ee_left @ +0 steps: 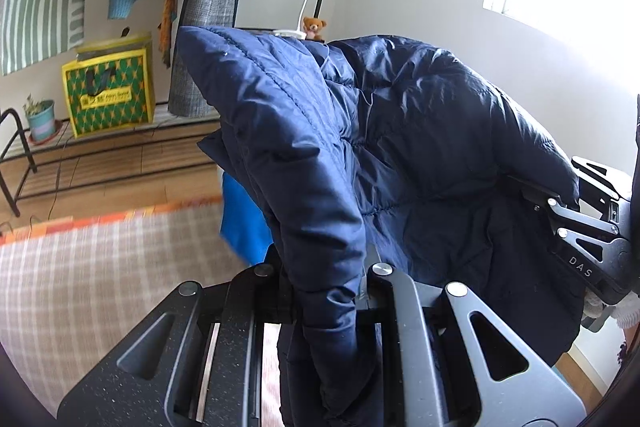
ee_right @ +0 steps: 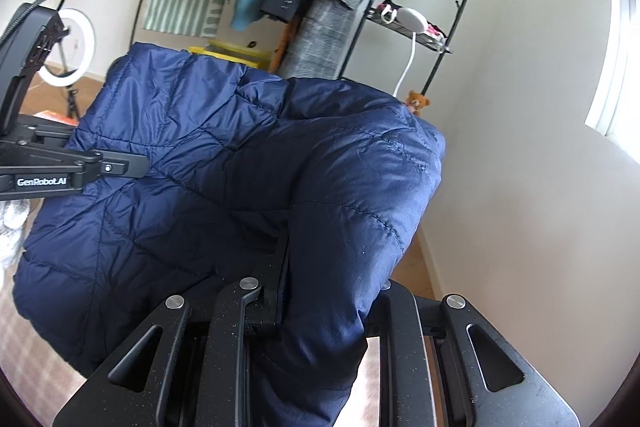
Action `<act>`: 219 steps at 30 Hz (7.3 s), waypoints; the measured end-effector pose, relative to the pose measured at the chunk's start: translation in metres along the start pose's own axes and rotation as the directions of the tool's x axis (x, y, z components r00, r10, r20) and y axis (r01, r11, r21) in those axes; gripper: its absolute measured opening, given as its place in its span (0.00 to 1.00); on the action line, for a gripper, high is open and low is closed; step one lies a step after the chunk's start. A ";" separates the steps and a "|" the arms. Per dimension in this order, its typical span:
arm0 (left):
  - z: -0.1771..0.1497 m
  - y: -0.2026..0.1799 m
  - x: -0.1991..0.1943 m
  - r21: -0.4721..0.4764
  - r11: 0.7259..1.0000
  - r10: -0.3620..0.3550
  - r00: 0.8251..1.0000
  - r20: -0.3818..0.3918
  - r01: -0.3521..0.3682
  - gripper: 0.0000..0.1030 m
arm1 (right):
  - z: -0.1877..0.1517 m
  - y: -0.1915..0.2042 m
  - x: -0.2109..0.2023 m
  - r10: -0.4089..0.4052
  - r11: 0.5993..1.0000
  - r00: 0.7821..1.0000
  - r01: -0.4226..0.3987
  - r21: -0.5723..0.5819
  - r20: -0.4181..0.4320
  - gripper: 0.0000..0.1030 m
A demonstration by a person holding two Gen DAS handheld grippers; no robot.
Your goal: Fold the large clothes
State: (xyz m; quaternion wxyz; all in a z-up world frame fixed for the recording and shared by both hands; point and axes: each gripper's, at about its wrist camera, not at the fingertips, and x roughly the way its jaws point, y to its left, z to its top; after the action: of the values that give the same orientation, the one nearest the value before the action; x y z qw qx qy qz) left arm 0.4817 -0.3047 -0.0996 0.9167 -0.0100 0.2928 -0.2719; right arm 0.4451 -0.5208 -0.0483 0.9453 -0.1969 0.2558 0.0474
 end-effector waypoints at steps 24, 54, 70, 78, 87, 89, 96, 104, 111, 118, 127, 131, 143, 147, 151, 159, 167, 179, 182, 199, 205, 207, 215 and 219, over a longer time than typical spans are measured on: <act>0.018 0.054 0.154 -0.077 0.990 0.115 0.993 -0.034 -0.117 0.13 | 0.012 -0.009 0.160 -0.135 0.984 0.989 0.126 -0.127 -0.061 0.21; 0.050 0.077 0.129 -0.009 0.981 0.195 0.980 0.032 -0.195 0.43 | -0.148 -0.081 0.077 0.256 0.713 0.944 -0.040 0.700 -0.206 0.80; 0.009 0.070 0.200 0.116 0.949 0.309 0.941 -0.136 -0.294 0.43 | -0.135 -0.089 0.113 0.154 0.784 0.951 0.047 0.619 -0.267 0.09; 0.016 0.061 0.145 0.111 0.950 0.303 0.948 -0.096 -0.292 0.43 | -0.134 -0.090 0.085 0.123 0.776 0.966 0.049 0.629 -0.227 0.14; 0.023 0.036 0.042 0.073 0.966 0.253 0.966 -0.045 -0.250 0.43 | -0.095 -0.081 0.027 0.082 0.798 0.984 0.029 0.602 -0.157 0.24; 0.025 0.029 0.019 0.064 0.971 0.234 0.972 -0.035 -0.232 0.43 | -0.085 -0.079 0.009 0.065 0.805 0.988 0.032 0.592 -0.141 0.27; 0.027 0.006 -0.065 0.051 0.978 0.200 0.979 0.024 -0.201 0.43 | -0.049 -0.068 -0.062 0.021 0.824 0.996 0.034 0.566 -0.090 0.28; 0.014 -0.012 -0.169 0.055 0.985 0.157 0.984 0.087 -0.162 0.43 | -0.002 -0.024 -0.152 -0.075 0.885 0.997 0.082 0.459 -0.034 0.34; -0.010 -0.013 -0.249 0.071 0.987 0.134 0.980 0.147 -0.146 0.43 | 0.022 0.023 -0.216 -0.091 0.900 0.996 0.077 0.429 0.014 0.38; -0.046 0.007 -0.318 0.047 0.988 0.137 0.974 0.181 -0.148 0.43 | 0.037 0.076 -0.251 -0.083 0.917 0.994 0.050 0.395 0.067 0.54; -0.105 0.045 -0.351 0.045 0.976 0.201 0.966 0.164 -0.211 0.54 | 0.033 0.143 -0.260 -0.062 0.933 0.992 0.019 0.358 0.109 0.65; -0.130 0.060 -0.352 0.034 0.969 0.236 0.958 0.165 -0.245 0.66 | 0.028 0.169 -0.249 -0.067 0.936 0.992 0.025 0.352 0.108 0.76; -0.161 0.090 -0.342 0.001 0.955 0.290 0.937 0.193 -0.295 0.94 | 0.007 0.198 -0.210 -0.064 0.929 0.994 0.028 0.370 0.084 0.79; -0.166 0.092 -0.342 0.020 0.944 0.319 0.925 0.207 -0.330 1.00 | -0.001 0.195 -0.201 -0.062 0.914 0.995 0.024 0.406 0.081 0.80; -0.174 0.091 -0.337 0.045 0.929 0.351 0.914 0.204 -0.366 1.00 | -0.005 0.196 -0.193 -0.046 0.908 0.997 0.017 0.418 0.061 0.80; -0.185 0.089 -0.329 0.083 0.922 0.362 0.917 0.169 -0.379 1.00 | -0.007 0.201 -0.185 -0.062 0.919 0.997 0.040 0.393 0.042 0.80; -0.185 0.090 -0.330 0.070 0.924 0.362 0.920 0.152 -0.376 1.00 | -0.007 0.200 -0.182 -0.070 0.914 0.997 0.051 0.402 0.033 0.80; -0.186 0.090 -0.330 0.071 0.928 0.352 0.924 0.149 -0.365 1.00 | -0.005 0.201 -0.181 -0.068 0.917 0.997 0.048 0.395 0.038 0.80; -0.187 0.089 -0.331 0.072 0.928 0.353 0.923 0.152 -0.366 1.00 | -0.005 0.201 -0.182 -0.070 0.918 0.997 0.049 0.394 0.038 0.80; -0.189 0.084 -0.334 0.074 0.930 0.345 0.926 0.154 -0.359 1.00 | -0.006 0.199 -0.181 -0.073 0.911 0.997 0.052 0.408 0.034 0.80; -0.189 0.083 -0.335 0.071 0.930 0.346 0.926 0.153 -0.360 1.00 | -0.005 0.198 -0.181 -0.075 0.912 0.997 0.054 0.408 0.036 0.80; -0.188 0.083 -0.335 0.072 0.931 0.345 0.926 0.154 -0.359 1.00 | -0.007 0.199 -0.180 -0.077 0.913 0.996 0.056 0.405 0.036 0.80; -0.188 0.083 -0.334 0.072 0.930 0.348 0.925 0.154 -0.361 1.00 | -0.009 0.201 -0.181 -0.077 0.912 0.996 0.055 0.407 0.037 0.80; -0.188 0.083 -0.334 0.069 0.930 0.347 0.925 0.153 -0.360 1.00 | -0.008 0.200 -0.180 -0.077 0.911 0.996 0.056 0.408 0.036 0.80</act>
State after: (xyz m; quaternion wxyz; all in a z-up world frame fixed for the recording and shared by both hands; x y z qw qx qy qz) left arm 0.1933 -0.0392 -0.0928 0.9681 0.0683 0.2120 -0.1145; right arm 0.2470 -0.3383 -0.0340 0.9729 -0.0034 0.2289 -0.0339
